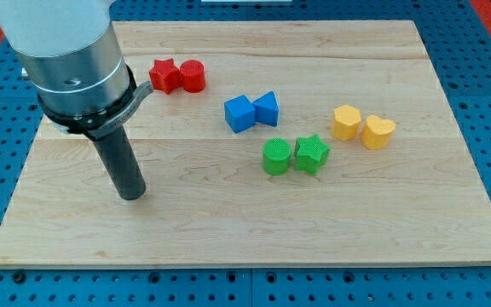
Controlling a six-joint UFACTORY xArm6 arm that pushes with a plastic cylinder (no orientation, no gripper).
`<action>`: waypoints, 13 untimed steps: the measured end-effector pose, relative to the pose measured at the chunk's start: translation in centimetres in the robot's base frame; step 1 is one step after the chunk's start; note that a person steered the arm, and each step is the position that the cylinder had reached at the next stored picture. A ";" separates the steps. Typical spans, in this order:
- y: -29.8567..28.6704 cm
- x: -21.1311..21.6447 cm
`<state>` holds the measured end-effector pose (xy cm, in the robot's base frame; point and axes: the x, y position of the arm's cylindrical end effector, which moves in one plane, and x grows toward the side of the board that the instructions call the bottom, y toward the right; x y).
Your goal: Push red star diagonally below red circle
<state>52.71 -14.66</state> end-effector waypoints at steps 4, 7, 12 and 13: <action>2.8 -8.3; 9.3 -26.1; 9.2 -19.5; 2.2 -17.4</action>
<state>35.35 -12.43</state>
